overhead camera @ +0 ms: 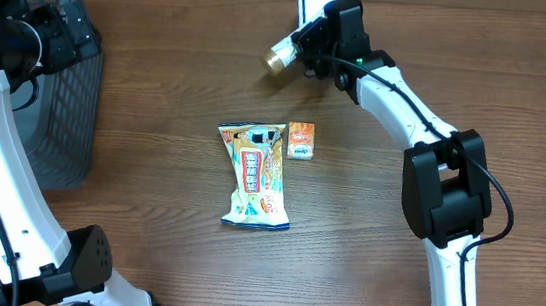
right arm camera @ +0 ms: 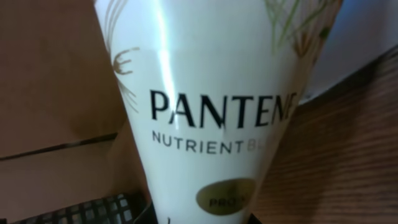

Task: Scan the item barcode
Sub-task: 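Lift the Pantene tube to the white scanner with the right gripper, then carry the Pantene tube to the right table edge and release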

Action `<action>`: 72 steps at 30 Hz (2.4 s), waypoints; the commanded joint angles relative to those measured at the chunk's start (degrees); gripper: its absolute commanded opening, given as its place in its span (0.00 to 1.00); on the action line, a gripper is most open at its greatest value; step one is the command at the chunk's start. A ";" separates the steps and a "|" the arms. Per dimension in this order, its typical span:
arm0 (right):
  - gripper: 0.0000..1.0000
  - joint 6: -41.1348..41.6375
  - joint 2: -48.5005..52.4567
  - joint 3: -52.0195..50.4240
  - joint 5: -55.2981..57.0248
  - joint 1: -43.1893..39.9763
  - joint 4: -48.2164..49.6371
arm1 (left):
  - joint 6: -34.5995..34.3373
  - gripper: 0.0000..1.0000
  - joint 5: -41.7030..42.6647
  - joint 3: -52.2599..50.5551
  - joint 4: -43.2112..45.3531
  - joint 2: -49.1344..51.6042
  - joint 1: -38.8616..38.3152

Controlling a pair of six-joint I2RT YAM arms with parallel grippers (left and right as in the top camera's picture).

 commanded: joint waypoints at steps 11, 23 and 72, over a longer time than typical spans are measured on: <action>0.04 -4.48 -8.31 2.29 -2.19 -8.02 -6.01 | 0.87 1.00 -0.33 -0.11 -0.07 -0.81 0.59; 0.04 -12.72 -14.75 2.21 1.40 -41.83 -41.20 | 0.87 1.00 -0.33 -0.11 -0.07 -0.81 0.59; 0.60 -37.24 -14.75 -8.63 9.42 -73.48 -41.18 | 0.87 1.00 -0.33 -0.11 -0.07 -0.81 0.57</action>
